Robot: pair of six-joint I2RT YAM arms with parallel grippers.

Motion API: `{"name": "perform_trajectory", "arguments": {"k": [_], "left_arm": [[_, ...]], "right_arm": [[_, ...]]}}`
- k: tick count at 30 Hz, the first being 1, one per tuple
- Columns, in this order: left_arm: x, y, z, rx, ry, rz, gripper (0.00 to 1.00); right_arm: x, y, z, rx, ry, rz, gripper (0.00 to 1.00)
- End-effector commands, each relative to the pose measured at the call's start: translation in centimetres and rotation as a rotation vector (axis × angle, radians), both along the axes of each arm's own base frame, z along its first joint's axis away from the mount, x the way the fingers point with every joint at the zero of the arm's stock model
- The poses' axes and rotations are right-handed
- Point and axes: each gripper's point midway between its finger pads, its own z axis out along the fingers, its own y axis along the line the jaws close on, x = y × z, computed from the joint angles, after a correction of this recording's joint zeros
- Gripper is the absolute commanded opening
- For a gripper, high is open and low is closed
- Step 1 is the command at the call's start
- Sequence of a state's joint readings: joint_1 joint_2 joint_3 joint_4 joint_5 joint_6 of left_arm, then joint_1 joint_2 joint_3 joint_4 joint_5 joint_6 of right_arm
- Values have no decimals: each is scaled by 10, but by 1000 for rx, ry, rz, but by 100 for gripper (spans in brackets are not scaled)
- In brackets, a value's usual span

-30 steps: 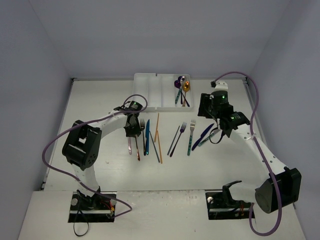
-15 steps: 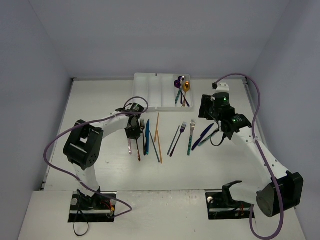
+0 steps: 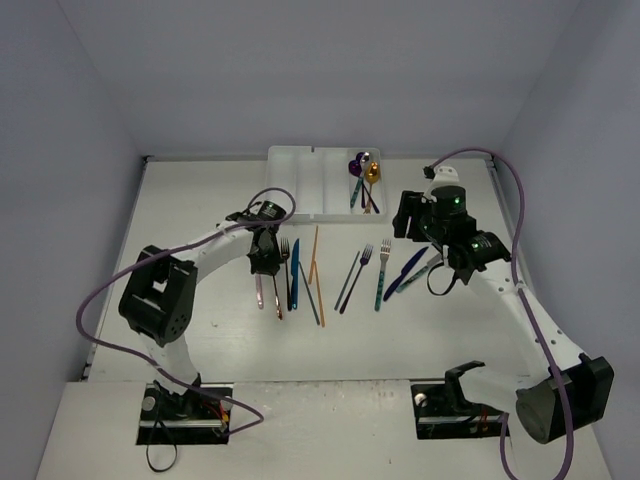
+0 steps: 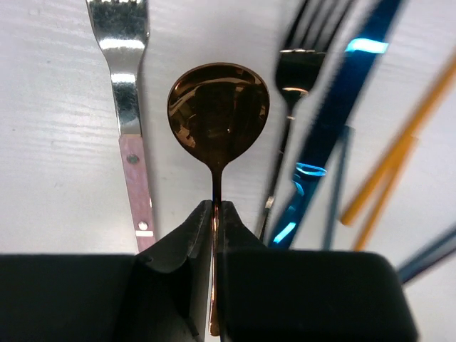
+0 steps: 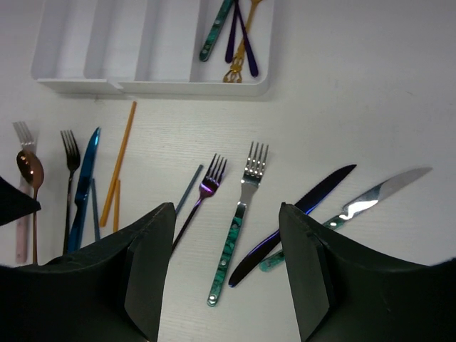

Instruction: Sort the eating utensils into containers

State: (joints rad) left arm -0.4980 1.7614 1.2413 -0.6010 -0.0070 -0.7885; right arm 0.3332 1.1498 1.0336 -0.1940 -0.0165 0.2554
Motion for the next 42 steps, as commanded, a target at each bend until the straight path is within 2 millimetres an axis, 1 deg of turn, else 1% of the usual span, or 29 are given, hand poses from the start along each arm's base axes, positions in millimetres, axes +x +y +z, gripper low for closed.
{"name": "perform_trajectory", "arguments": {"k": [1, 2, 4, 9, 11, 13, 16, 19, 21, 29, 34, 37, 39, 40, 42], "left_arm": [[32, -28, 137, -199, -340, -82, 0], [34, -31, 158, -235, -397, -97, 0], [33, -42, 187, -323, -466, -137, 0], [30, -69, 263, -555, -675, -230, 0], [20, -80, 281, -645, -713, -292, 0], [13, -86, 305, -715, -784, -334, 0], [8, -89, 321, -770, -835, -358, 0], [4, -92, 339, -837, -882, -362, 0], [4, -93, 340, -854, -874, -357, 0], [1, -94, 347, -862, -887, -335, 0], [0, -98, 341, -858, -876, -340, 0], [0, -97, 340, -855, -874, -330, 0], [1, -98, 338, -854, -872, -328, 0], [1, -98, 338, -853, -872, -329, 0], [1, -97, 338, -845, -877, -330, 0]], "right_arm": [[-9, 46, 60, 125, -121, 232, 64], [-14, 57, 64, 146, -122, 283, 66], [-21, 75, 76, 169, -134, 346, 68], [-45, 127, 94, 212, -139, 513, 71], [-50, 138, 102, 235, -140, 549, 71], [-53, 147, 112, 254, -153, 579, 71], [-59, 158, 120, 267, -166, 615, 71], [-61, 167, 124, 271, -171, 636, 71], [-62, 172, 124, 270, -172, 644, 71], [-57, 193, 110, 234, -154, 634, 70], [-52, 201, 109, 208, -172, 618, 67], [-48, 202, 108, 197, -178, 603, 62], [-46, 203, 105, 195, -173, 599, 55], [-45, 204, 104, 194, -170, 599, 51], [-43, 204, 102, 187, -168, 587, 37]]}}
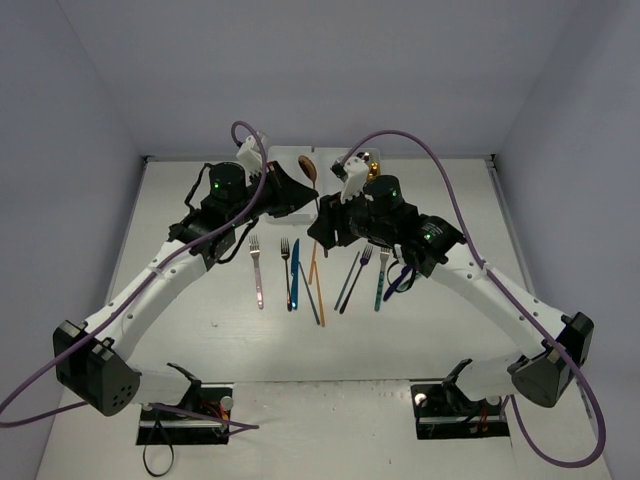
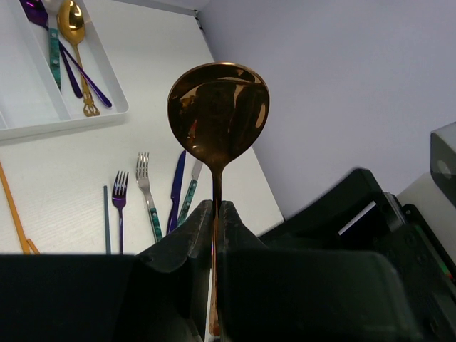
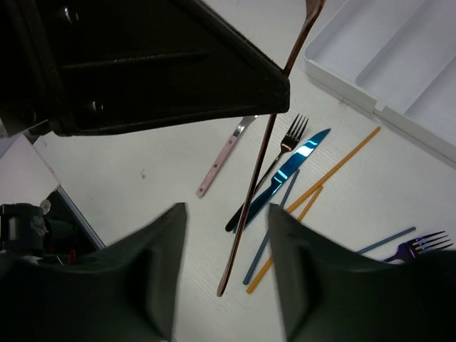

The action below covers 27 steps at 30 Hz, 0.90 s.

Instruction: Sort the eating utensils into containers

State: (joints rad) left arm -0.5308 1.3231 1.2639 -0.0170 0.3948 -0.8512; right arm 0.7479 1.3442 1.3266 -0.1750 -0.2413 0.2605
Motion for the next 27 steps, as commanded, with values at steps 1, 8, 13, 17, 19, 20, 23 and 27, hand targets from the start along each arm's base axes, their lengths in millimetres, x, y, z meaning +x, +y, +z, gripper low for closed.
{"name": "perform_trajectory", "arguments": {"k": [1, 8, 13, 17, 19, 20, 23, 27], "left_arm": [[-5, 3, 46, -80, -129, 11, 0], [0, 4, 33, -52, -110, 26, 0], [7, 16, 15, 47, -88, 86, 48], [9, 34, -5, 174, -54, 147, 66], [10, 48, -17, 255, -37, 190, 70], [10, 57, -25, 299, -18, 220, 73], [9, 76, -40, 405, 11, 267, 76], [-2, 113, -79, 574, 129, 334, 76]], "right_arm": [[17, 9, 35, 64, -104, -34, 33], [27, 0, 29, 31, -121, -101, 0], [43, -13, 21, 2, -121, -190, 0], [64, -31, 9, -21, -96, -267, 0], [79, -42, -1, -38, -79, -305, 0], [87, -49, -6, -48, -71, -327, 0], [112, -64, -22, -74, -38, -378, 0], [155, -85, -42, -139, -30, -451, 0]]}}
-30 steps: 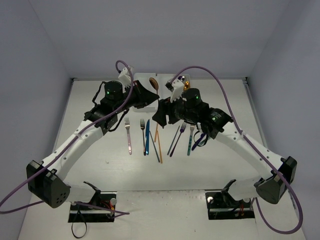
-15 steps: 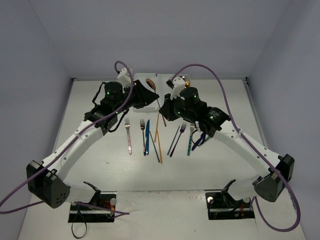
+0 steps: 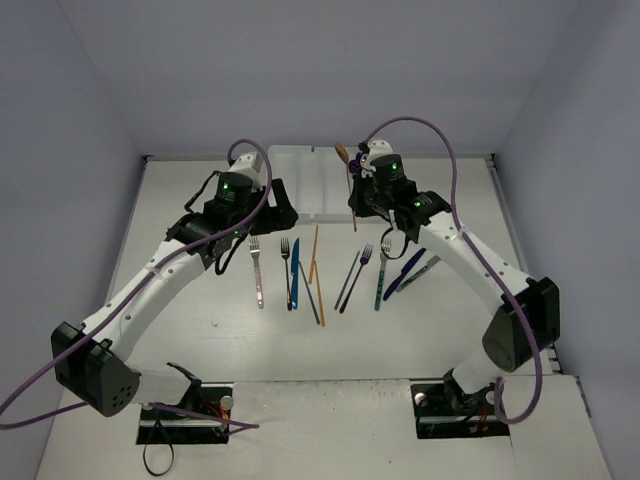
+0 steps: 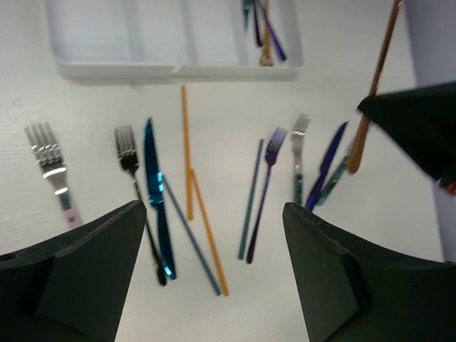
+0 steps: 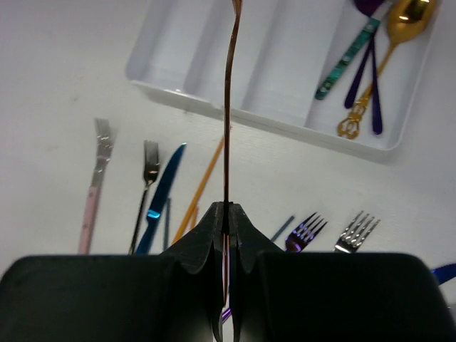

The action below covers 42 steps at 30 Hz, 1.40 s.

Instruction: Sort the eating utensils into containers

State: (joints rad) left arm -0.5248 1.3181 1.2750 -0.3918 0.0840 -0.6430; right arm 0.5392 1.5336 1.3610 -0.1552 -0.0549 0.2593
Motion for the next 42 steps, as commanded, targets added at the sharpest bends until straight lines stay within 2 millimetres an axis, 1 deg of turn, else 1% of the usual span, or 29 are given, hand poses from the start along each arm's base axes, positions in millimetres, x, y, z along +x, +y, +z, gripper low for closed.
{"name": "perform_trajectory", "arguments": {"k": [1, 3, 4, 5, 7, 8, 9, 11, 14, 16, 17, 20, 22, 24, 26, 28, 30, 31, 33, 34, 38, 40, 42], "left_arm": [[-15, 56, -7, 198, 37, 114, 76], [-22, 69, -19, 232, 75, 134, 76], [-26, 74, -25, 245, 92, 141, 76], [-30, 79, -30, 254, 109, 147, 76], [-40, 87, -43, 272, 152, 151, 76], [-44, 90, -47, 277, 168, 150, 76], [-49, 92, -52, 278, 180, 149, 76], [-57, 95, -60, 281, 205, 143, 76], [-68, 99, -72, 283, 237, 142, 76], [-75, 103, -79, 294, 262, 141, 76], [-78, 105, -81, 302, 270, 143, 76], [-83, 108, -84, 315, 286, 138, 76], [-84, 108, -86, 320, 291, 136, 76], [-85, 109, -90, 322, 300, 137, 76], [-84, 108, -96, 330, 325, 141, 76], [-81, 107, -103, 335, 349, 146, 76], [-77, 105, -109, 348, 375, 150, 76], [-74, 104, -114, 358, 395, 156, 76], [-67, 102, -123, 371, 426, 167, 76], [-63, 101, -127, 376, 434, 171, 76], [-47, 93, -151, 398, 485, 175, 70], [-40, 92, -163, 421, 509, 183, 67], [-32, 90, -173, 436, 526, 190, 61]], "right_arm": [[61, -17, 14, -27, -90, -90, 0], [84, -27, 5, -62, -90, -131, 0], [96, -33, -3, -82, -82, -152, 0], [109, -39, -18, -103, -63, -172, 0], [132, -46, -22, -112, -70, -200, 0], [144, -52, -38, -126, -45, -214, 0], [156, -51, -46, -127, -41, -222, 0], [177, -59, -59, -111, -25, -241, 0], [204, -60, -83, -101, -4, -250, 0], [213, -56, -109, -71, 40, -227, 0], [219, -56, -106, -56, 34, -231, 0], [227, -50, -125, -52, 52, -215, 2], [231, -50, -125, -49, 45, -217, 8], [234, -52, -122, -49, 37, -228, 21], [233, -54, -115, -53, 25, -235, 37], [229, -58, -90, -53, -9, -247, 44], [220, -66, -69, -63, -34, -266, 46], [211, -71, -54, -66, -49, -275, 47], [194, -84, -36, -88, -68, -313, 48], [186, -90, -29, -93, -72, -329, 48], [138, -111, -12, -110, -71, -369, 48], [117, -117, -8, -102, -67, -376, 48], [93, -122, -2, -82, -65, -381, 49]]}}
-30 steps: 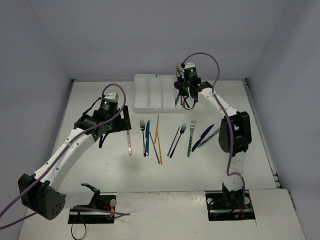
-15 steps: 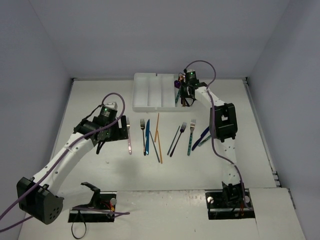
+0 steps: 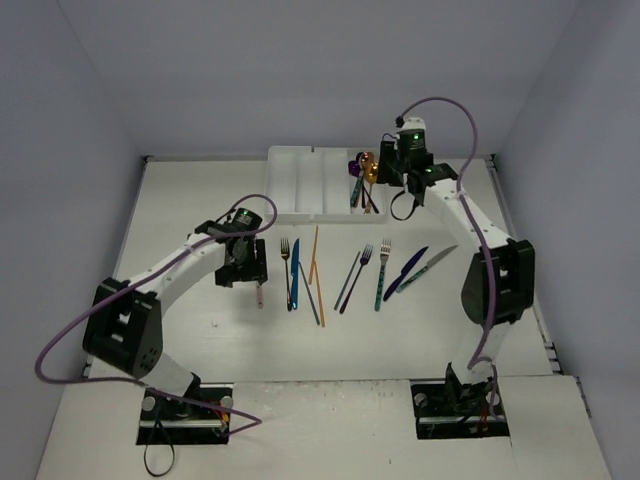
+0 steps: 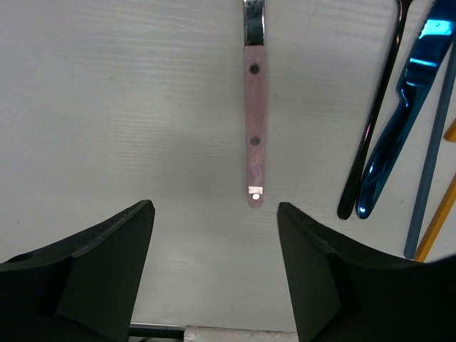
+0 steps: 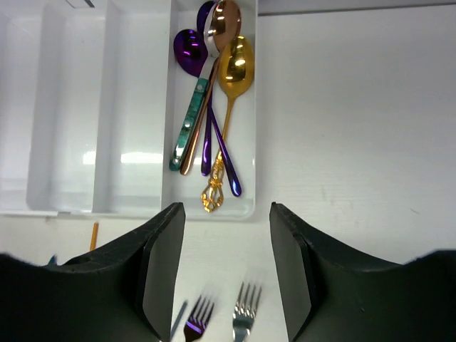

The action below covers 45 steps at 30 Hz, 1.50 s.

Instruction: Sort the eating utensils into containers

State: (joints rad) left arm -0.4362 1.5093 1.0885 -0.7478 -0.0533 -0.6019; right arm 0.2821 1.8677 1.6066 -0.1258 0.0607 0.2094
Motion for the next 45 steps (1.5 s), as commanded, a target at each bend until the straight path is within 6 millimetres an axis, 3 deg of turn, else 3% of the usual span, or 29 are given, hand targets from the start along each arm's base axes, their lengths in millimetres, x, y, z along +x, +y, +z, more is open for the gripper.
{"name": "perform_trajectory", "arguments": {"k": [1, 3, 5, 7, 12, 17, 23, 27, 30, 37, 41, 45], "left_arm": [[37, -9, 6, -7, -75, 43, 59], [42, -10, -2, 3, -61, 56, 51], [44, -11, -12, 10, -39, 65, 44], [46, -13, -19, 8, -27, 71, 39], [51, -17, -35, 8, -1, 84, 34], [53, -19, -50, 16, 21, 87, 33], [54, -21, -55, 7, 22, 94, 29], [55, -20, -53, 13, 17, 91, 13], [59, -19, -37, 12, -22, 79, 1], [93, -25, 48, -8, -206, -4, 0], [127, -32, 97, -10, -327, -60, 0], [172, -36, 118, -12, -392, -80, 0]], "right_arm": [[-48, -17, 47, 41, -93, -39, 49], [-69, -18, 66, 73, -128, -28, 49], [-90, -23, 59, 75, -110, -27, 50], [-108, -30, 67, 74, -128, -31, 51], [-140, -41, 72, 56, -135, -25, 52], [-155, -44, 68, 45, -122, -1, 52], [-159, -44, 66, 40, -121, 5, 53], [-157, -44, 64, 34, -113, 8, 53], [-154, -44, 64, 32, -112, 7, 53], [-151, -47, 50, 33, -74, -39, 56], [-153, -44, 37, 53, -40, -45, 56], [-158, -42, 24, 66, -7, -42, 57]]}}
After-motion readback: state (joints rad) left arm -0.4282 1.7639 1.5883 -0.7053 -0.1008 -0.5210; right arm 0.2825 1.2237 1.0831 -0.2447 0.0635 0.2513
